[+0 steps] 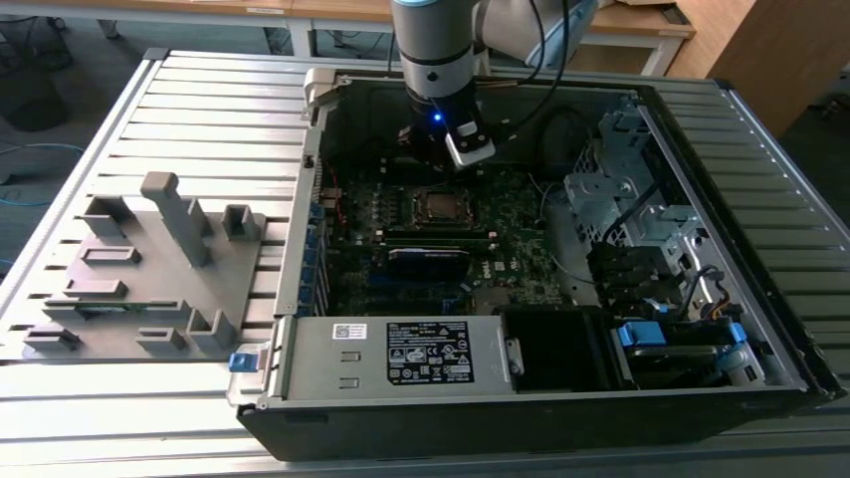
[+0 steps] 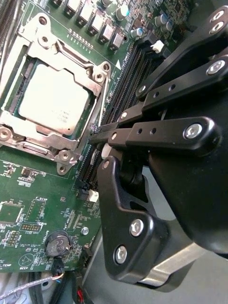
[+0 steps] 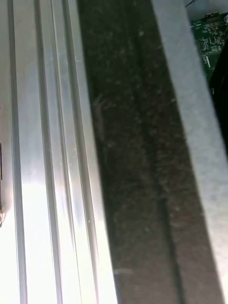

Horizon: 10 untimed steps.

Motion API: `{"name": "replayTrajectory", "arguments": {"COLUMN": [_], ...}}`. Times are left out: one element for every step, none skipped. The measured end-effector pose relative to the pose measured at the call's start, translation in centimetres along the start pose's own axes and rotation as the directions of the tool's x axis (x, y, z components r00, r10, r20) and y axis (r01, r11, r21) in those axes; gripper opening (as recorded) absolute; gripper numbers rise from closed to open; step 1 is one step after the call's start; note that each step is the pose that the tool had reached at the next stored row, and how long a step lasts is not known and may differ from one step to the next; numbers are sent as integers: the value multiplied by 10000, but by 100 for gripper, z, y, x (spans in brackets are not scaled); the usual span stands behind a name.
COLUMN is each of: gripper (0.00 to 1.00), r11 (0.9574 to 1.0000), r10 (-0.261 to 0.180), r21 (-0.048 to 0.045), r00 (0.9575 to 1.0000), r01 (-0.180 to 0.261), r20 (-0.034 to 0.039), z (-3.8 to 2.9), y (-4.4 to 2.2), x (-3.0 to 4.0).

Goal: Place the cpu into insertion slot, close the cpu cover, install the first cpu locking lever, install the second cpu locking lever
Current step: 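Install the first cpu locking lever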

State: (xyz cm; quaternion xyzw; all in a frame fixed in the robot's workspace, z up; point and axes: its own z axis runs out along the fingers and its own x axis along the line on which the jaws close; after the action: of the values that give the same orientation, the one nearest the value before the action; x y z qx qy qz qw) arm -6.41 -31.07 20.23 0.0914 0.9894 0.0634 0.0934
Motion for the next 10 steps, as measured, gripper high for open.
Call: {"name": "replayTrajectory", "arguments": {"gripper": [10,10,10,10,10,10,10,10,10,10], "r11": [10000,10000,9999,9998,9997,9997,9997,9997,9997,9997], "r10": [1,11,33,44,47,48,48,47,45,42], "r21": [-10,-59,-162,-217,-229,-231,-234,-235,-240,-247], "r00": [10000,10000,10000,10000,10000,10000,10000,10000,10000,10000], "r01": [-1,-11,-33,-45,-48,-49,-49,-48,-45,-42], "r20": [-3,-11,-28,-37,-39,-40,-40,-38,-23,4], "z": [0,1,1,1,1,2,2,2,4,6], "y": [1,1,1,1,2,2,2,2,1,1], "x": [1,1,1,1,1,1,1,1,1,1]}}
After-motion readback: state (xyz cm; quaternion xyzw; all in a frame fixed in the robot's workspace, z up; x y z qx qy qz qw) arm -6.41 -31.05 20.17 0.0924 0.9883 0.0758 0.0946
